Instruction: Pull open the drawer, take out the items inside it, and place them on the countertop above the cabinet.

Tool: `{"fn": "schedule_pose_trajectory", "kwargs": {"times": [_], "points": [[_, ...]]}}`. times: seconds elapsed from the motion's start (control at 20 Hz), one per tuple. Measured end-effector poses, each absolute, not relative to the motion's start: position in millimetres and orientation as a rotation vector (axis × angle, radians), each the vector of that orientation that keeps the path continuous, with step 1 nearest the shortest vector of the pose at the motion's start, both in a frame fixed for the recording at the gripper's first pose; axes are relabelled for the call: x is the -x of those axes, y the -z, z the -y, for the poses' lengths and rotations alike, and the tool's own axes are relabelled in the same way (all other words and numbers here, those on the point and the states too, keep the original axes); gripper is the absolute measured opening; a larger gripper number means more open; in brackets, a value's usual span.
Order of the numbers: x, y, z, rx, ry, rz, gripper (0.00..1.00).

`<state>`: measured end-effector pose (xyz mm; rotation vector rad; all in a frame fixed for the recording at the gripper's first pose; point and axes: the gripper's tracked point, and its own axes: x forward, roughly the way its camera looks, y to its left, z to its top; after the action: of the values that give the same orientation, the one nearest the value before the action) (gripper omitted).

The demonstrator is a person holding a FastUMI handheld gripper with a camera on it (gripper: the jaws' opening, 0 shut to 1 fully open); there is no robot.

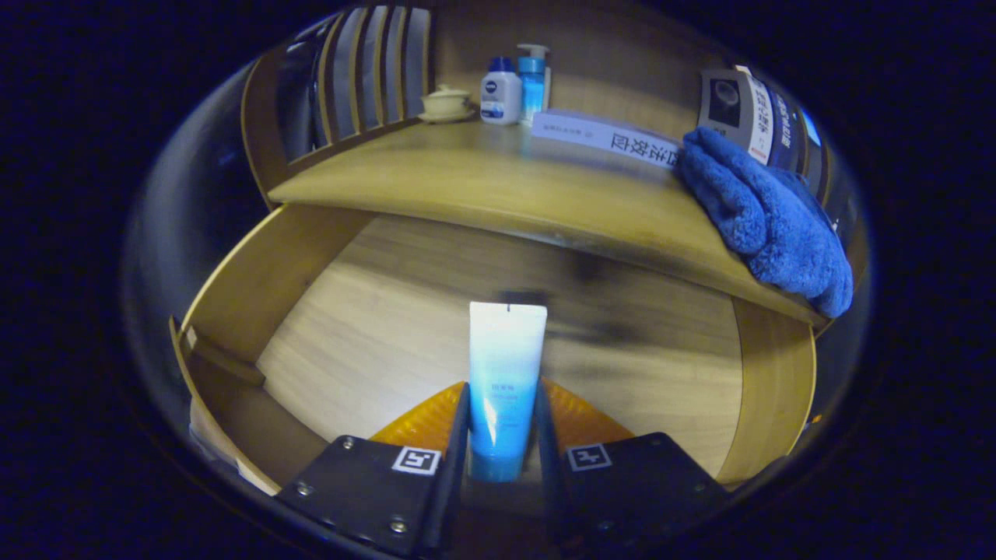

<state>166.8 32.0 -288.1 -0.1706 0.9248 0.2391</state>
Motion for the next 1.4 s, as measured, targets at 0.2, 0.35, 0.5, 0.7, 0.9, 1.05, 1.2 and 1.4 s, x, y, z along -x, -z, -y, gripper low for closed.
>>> {"fn": "schedule_pose_trajectory", "kwargs": {"times": [0.2,0.35,0.5,0.7,0.9,1.05,1.2,1.4], "points": [[-177.9,268.0,-37.2,0.117,-0.257,-0.774,0.44],[-185.8,249.6,-38.6,0.066,-0.254,-0.649,0.45],[-186.2,241.9,-39.4,0.018,-0.252,-0.599,0.44],[-172.1,257.3,-40.3,0.103,-0.297,-0.673,0.44],[-169.3,249.1,-55.4,0.094,-0.366,-0.65,0.45],[-164.7,241.6,-69.6,0.075,-0.407,-0.623,0.44],[-163.7,221.5,-82.1,0.027,-0.427,-0.573,0.44],[-174.2,175.7,-97.3,-0.058,-0.448,-0.479,0.44]]}}
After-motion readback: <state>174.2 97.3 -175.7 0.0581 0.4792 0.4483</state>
